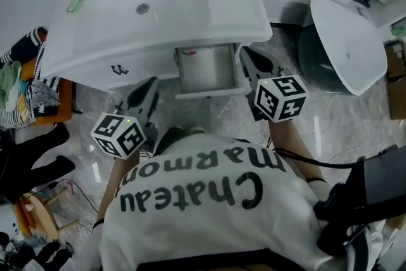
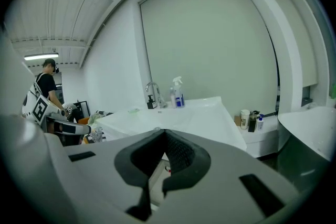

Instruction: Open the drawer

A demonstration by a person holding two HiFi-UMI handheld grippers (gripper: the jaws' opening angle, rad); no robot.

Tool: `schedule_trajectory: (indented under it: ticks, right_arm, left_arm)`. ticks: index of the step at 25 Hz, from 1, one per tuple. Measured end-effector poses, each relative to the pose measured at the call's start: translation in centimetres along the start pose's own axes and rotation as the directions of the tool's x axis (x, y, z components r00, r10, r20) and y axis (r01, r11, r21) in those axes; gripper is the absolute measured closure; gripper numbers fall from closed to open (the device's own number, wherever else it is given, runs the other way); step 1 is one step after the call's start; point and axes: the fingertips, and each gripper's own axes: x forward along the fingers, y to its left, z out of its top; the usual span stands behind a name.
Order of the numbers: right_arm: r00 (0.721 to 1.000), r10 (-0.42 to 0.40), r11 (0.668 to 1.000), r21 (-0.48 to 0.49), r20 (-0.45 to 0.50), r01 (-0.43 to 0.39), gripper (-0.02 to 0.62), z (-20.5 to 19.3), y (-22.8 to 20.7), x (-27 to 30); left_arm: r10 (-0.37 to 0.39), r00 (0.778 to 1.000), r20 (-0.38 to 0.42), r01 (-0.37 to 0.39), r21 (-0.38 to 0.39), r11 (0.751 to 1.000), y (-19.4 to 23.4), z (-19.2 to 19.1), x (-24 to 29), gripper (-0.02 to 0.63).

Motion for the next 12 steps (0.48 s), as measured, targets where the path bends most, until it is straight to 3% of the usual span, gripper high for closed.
schedule_trajectory:
  ticks: [12]
  right_arm:
    - [1.0, 0.01, 1.0, 0.0, -0.009, -0.01, 0.586, -0.75, 0.52, -0.09]
  left_arm:
    - [0.026, 1.0, 0.0, -0.026, 0.005, 1.0, 0.17, -0.46, -0.78, 0.604]
